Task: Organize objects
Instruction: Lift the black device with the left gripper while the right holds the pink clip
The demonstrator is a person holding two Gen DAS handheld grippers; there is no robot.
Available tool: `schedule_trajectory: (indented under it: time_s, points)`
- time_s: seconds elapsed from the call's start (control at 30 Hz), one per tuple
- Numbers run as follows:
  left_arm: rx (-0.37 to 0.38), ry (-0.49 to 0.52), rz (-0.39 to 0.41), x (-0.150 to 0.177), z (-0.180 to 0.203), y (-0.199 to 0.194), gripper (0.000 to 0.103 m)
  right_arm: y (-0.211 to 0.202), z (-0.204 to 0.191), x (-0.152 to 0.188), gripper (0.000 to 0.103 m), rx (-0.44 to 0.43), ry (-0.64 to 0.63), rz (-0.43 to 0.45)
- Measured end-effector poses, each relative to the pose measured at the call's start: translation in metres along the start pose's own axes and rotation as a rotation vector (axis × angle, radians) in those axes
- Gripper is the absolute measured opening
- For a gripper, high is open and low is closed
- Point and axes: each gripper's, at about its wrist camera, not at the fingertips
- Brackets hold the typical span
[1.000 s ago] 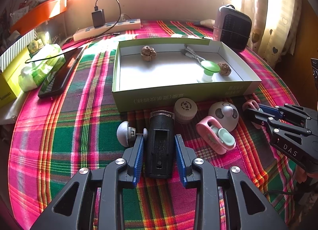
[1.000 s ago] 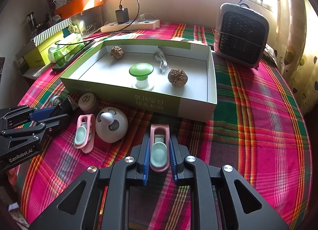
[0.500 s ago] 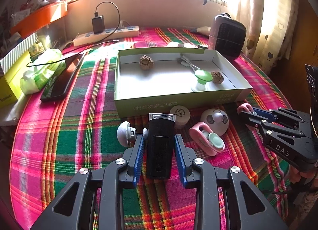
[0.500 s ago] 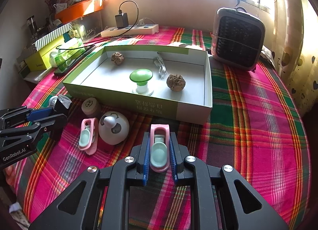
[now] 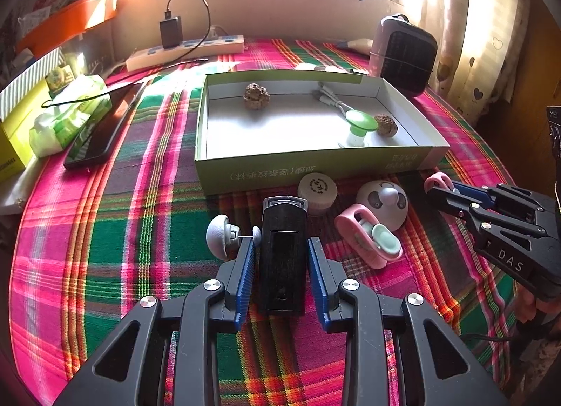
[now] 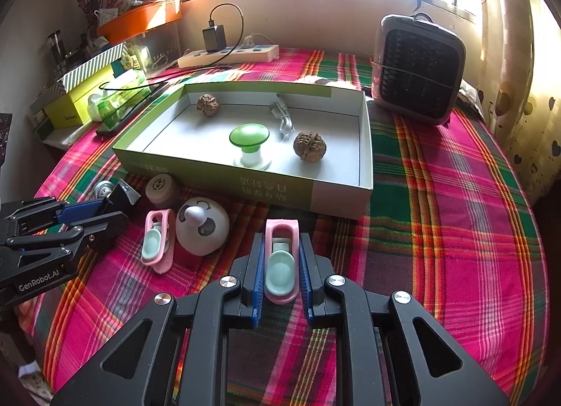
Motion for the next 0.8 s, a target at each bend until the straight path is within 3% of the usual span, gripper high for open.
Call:
schedule_trajectory:
  time_s: [0.8]
  points:
    - [0.003, 0.042, 0.012, 0.0097, 0.0063, -0.0032, 0.028, 0.0, -0.0003, 0.0019, 0.018, 0.002, 0.009, -0.002]
Point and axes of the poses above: each gripper's, at about its wrist camera, not at the fingertips, and y roughly the way its jaws point, z to its right, x to its underside, and after that the axes turned 13 degrees about z, right-handed
